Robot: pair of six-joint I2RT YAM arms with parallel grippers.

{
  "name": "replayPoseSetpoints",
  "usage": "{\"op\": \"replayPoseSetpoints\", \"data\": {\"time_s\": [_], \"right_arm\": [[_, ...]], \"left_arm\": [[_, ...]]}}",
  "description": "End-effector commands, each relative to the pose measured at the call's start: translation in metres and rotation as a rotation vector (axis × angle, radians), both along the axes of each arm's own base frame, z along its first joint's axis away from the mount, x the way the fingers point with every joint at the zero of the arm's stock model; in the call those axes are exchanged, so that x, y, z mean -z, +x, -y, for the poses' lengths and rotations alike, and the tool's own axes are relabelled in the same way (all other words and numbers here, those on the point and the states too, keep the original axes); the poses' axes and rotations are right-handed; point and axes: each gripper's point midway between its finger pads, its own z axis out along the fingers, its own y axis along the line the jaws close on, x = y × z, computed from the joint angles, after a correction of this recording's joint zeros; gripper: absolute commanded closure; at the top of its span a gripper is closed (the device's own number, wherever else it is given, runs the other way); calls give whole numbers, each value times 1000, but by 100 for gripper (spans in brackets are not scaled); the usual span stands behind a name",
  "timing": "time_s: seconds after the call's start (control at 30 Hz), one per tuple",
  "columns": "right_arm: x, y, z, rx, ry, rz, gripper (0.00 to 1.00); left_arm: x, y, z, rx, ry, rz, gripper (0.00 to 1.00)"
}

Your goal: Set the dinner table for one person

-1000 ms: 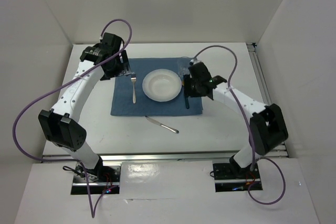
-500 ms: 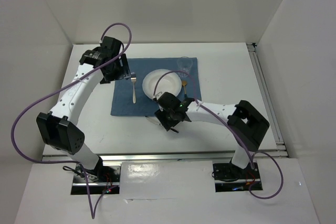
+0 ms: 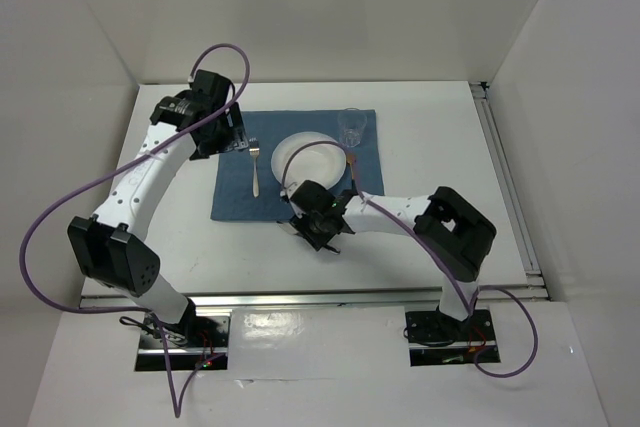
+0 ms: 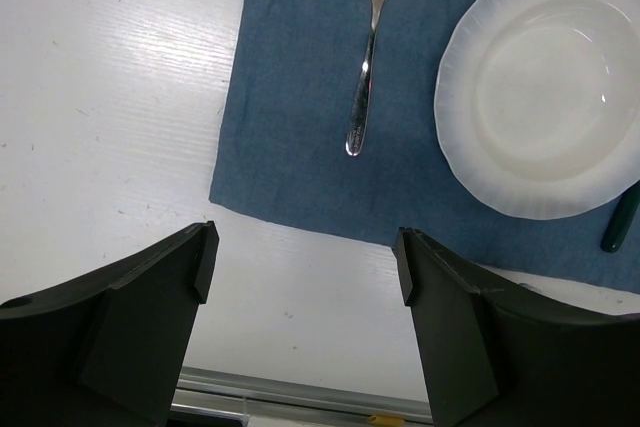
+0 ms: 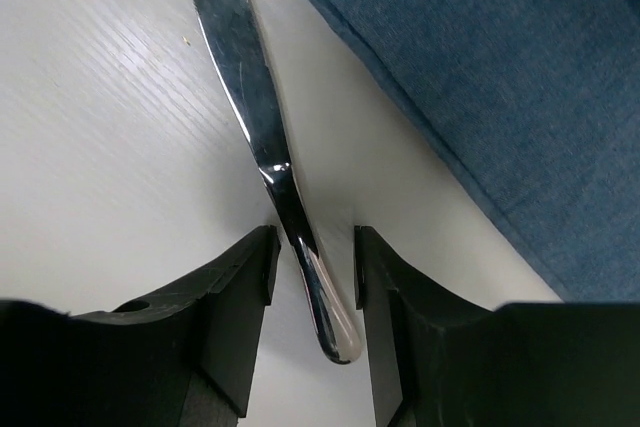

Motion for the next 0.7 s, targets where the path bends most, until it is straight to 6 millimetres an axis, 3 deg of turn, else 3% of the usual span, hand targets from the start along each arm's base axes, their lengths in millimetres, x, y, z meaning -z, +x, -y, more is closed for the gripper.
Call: {"op": "replayPoseSetpoints", "data": {"time_s": [0.0,0.07,0.17,0.33,0.47,0.67], "right_arm": [[18,-4,-12,-44,1,-10,53],[20,-4,-22,-60,32,-26,53],[23,-3,-30,-79,40,-38,61],[33,-13,-23,-120,1,-85,81],[16,-13,-23,-121,19,-70,99],[-15,-30,-21,-187,32,-53,100]], "left_arm": [[-4,0,-7,-29,12,29,10],[-1,1,-7,-29,12,29,10],[-1,1,-7,-29,12,29,10],[-1,1,-5,-24,5,27,10],[2,1,-7,-29,13,26,10],[-2,3,-7,-42,12,39,10]]}}
